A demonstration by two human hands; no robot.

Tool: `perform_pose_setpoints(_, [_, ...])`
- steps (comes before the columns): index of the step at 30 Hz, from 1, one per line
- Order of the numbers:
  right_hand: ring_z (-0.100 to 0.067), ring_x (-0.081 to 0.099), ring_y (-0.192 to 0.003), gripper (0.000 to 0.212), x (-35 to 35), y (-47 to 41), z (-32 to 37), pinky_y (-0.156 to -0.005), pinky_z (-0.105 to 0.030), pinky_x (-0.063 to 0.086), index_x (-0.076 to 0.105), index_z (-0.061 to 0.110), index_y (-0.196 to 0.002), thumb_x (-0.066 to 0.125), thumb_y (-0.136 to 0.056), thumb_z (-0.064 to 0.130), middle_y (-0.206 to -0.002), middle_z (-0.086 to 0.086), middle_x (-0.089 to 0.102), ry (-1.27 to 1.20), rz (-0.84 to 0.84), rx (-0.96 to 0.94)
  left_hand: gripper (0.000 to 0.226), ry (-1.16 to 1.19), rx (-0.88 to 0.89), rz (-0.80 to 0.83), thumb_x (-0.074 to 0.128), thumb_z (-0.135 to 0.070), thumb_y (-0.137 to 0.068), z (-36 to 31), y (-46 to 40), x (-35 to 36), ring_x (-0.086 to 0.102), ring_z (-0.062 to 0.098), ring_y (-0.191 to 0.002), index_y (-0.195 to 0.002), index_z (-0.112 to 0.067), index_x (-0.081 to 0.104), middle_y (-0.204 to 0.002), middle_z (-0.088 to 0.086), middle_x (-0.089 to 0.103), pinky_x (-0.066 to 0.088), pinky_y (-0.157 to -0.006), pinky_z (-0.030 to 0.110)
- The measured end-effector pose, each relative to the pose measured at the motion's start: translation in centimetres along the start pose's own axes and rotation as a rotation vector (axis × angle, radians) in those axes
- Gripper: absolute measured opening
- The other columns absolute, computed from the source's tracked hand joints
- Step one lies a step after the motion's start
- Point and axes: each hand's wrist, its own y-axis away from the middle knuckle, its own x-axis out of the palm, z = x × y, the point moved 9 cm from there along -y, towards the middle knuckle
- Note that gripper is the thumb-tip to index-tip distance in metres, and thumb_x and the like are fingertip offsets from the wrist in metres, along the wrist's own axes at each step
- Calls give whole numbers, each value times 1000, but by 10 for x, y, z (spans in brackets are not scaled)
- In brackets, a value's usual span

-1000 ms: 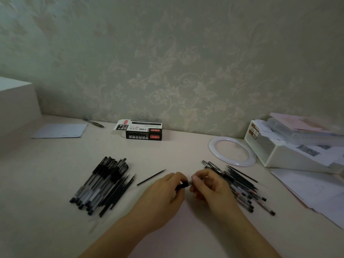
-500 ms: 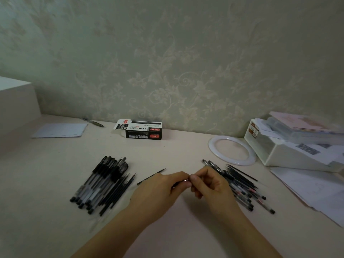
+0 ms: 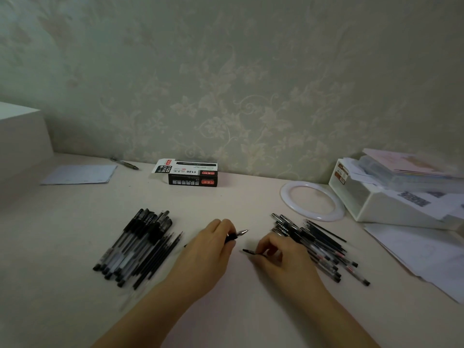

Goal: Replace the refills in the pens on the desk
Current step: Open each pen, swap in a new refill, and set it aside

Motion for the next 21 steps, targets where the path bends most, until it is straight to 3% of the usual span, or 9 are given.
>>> perform_pose_setpoints(6, [-1,57,-82,15,-6,0,-1,-67,-12,43,64,34,-83,75,-78,42,-89,23,63,-117,-59,28,5,35,45,-6,54,-28,-97,-1,0,1,54,7,-80,-101,-27,55,-96,-13,48,51,-72,32])
perform_pose_setpoints(9, [-4,61,-78,10,-7,-2,-2,-66,-15,48,64,37,-88,70,-84,44,-87,18,67,-222,-63,45,7,81,123,7,57,-29,-95,-10,0,5,52,2,-80,-102,-28,58,-96,-15,48,49,-69,25])
perform_pose_setpoints(12, [-3,60,-68,12,-5,-3,2,-62,-15,45,68,32,-79,67,-89,38,-76,11,69,-277,-38,15,11,96,163,10,59,-30,-93,-14,0,8,53,2,-83,-103,-32,54,-96,-16,50,47,-69,22])
perform_pose_setpoints(15, [-13,63,-68,13,-2,-4,-2,-63,-24,47,69,29,-77,68,-89,34,-72,4,70,-347,-23,42,16,136,147,-14,62,-31,-92,-12,0,5,55,5,-79,-98,-35,48,-92,-17,53,47,-65,24])
perform_pose_setpoints(18, [-18,62,-66,13,-1,-5,-6,-63,-23,46,71,26,-75,70,-88,29,-70,0,71,-414,-19,63,7,170,151,-9,60,-30,-93,-13,-1,3,56,6,-81,-92,-31,53,-90,-15,60,48,-70,28])
perform_pose_setpoints(21, [-28,65,-73,13,-1,-5,-7,-68,-31,50,72,23,-76,71,-88,26,-70,-2,72,-448,-7,70,4,194,146,26,55,-29,-96,-14,-1,5,57,5,-82,-94,-28,59,-88,-13,62,48,-74,33])
